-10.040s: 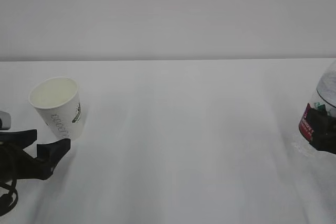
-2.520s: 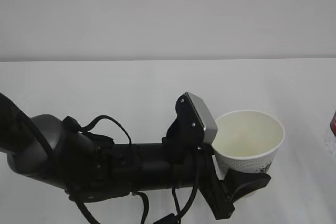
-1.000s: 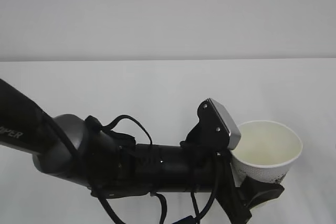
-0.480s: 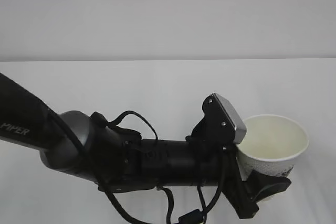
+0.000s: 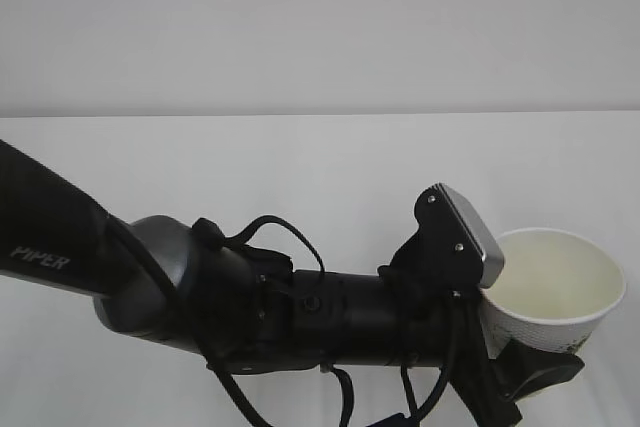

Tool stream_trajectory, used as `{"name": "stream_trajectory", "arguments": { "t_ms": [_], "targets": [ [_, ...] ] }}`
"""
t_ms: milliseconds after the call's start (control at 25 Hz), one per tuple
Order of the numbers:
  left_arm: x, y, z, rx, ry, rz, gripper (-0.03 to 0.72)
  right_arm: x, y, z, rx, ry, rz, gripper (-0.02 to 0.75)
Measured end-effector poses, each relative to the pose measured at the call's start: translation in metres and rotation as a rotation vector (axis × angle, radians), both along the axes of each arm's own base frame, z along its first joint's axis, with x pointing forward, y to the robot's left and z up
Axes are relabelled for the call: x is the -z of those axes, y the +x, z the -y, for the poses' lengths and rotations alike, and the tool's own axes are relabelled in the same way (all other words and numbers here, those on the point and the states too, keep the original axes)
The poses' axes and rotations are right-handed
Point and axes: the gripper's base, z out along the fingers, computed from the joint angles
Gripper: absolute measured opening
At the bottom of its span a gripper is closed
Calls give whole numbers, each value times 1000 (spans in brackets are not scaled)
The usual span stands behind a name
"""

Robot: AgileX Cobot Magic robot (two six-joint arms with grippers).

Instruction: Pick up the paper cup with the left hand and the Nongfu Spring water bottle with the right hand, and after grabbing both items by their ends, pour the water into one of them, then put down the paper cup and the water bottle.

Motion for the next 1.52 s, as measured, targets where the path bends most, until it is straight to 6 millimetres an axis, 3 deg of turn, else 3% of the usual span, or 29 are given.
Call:
{"name": "stream_trajectory", "arguments": {
  "t_ms": [800, 1520],
  "targets": [
    [3, 2, -1, -24, 36, -8, 547, -2, 1, 0, -6, -8, 20, 415],
    [2, 3, -1, -30, 25, -12, 547, -2, 1, 0, -97, -274, 32, 415]
  ]
}}
